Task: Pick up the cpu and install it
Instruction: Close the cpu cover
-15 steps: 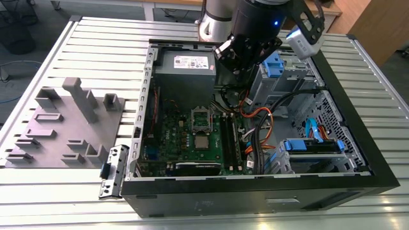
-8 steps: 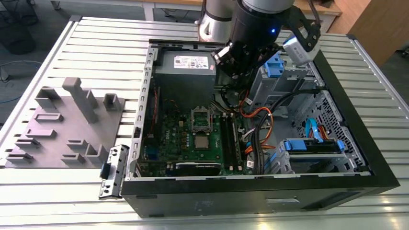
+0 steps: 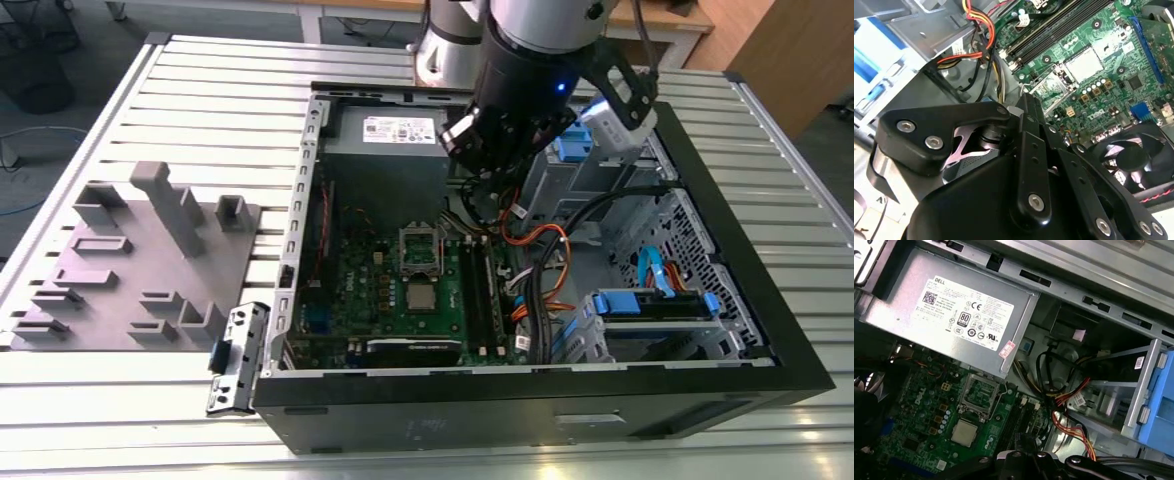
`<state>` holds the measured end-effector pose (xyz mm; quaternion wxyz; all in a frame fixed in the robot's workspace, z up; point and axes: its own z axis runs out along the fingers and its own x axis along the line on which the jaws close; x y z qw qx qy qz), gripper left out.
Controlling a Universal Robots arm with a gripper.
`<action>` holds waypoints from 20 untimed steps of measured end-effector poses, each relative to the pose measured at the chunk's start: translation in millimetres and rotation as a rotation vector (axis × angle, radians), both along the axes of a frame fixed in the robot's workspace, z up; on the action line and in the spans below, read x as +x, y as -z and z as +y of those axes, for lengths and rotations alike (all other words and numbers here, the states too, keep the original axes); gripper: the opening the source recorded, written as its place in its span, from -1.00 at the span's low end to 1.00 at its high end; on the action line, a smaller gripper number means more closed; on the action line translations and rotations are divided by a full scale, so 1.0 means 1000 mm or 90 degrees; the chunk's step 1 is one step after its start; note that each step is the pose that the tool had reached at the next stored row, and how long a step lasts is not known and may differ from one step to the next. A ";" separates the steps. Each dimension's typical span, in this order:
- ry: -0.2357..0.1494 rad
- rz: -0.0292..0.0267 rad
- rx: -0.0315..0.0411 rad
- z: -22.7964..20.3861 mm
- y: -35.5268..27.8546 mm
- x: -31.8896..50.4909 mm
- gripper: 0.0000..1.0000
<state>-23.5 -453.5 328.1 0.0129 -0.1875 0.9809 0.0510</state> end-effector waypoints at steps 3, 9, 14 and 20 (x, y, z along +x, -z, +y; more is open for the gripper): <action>0.000 0.0000 0.0000 -0.0039 0.0054 -0.0005 -0.79; 0.000 0.0000 0.0001 -0.0095 0.0164 -0.0008 -0.79; 0.000 0.0000 0.0001 -0.0120 0.0256 -0.0008 -0.79; 0.000 0.0000 0.0001 -0.0124 0.0365 -0.0008 -0.79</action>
